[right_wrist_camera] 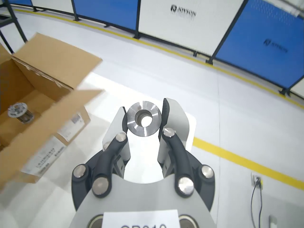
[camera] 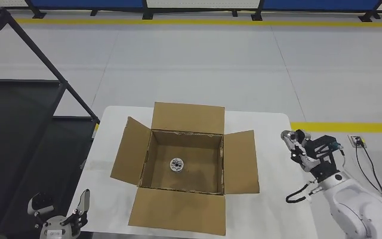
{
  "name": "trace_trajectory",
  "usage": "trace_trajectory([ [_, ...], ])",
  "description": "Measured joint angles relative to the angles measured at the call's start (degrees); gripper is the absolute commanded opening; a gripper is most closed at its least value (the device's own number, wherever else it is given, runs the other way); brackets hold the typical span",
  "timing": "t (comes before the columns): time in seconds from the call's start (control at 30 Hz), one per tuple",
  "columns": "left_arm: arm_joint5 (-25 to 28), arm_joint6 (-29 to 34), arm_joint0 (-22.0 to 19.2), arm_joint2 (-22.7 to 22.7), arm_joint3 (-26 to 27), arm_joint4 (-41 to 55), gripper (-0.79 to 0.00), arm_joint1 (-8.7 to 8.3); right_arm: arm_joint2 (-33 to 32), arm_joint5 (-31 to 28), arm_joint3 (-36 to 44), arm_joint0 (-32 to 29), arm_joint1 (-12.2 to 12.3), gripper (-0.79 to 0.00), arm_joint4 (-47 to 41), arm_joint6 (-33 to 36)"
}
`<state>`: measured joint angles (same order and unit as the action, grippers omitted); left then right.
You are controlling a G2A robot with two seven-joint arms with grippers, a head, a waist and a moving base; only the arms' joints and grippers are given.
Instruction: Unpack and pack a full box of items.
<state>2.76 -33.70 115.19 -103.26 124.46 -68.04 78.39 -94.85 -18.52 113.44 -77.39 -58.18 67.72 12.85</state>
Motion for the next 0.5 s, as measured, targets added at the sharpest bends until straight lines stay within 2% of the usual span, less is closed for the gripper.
trace_trajectory([
  [0.13, 0.0, 0.0, 0.0, 0.0, 0.0, 0.0, 0.0, 0.0, 6.8, -3.4, 7.4, 5.0, -0.1, -0.785, 3.1, 6.2],
  [0.23, 0.0, 0.0, 0.0, 0.0, 0.0, 0.0, 0.0, 0.0, 15.3, -7.5, 6.3, 12.5, -0.7, -0.785, 3.5, 11.6],
  [0.33, 0.0, 0.0, 0.0, 0.0, 0.0, 0.0, 0.0, 0.0, 25.5, -10.7, 0.4, 22.3, -2.0, -0.785, 1.7, 17.0],
  [0.5, 0.0, 0.0, 0.0, 0.0, 0.0, 0.0, 0.0, 0.0, 42.7, -12.5, -15.8, 39.4, -6.3, -0.785, -4.4, 25.9],
])
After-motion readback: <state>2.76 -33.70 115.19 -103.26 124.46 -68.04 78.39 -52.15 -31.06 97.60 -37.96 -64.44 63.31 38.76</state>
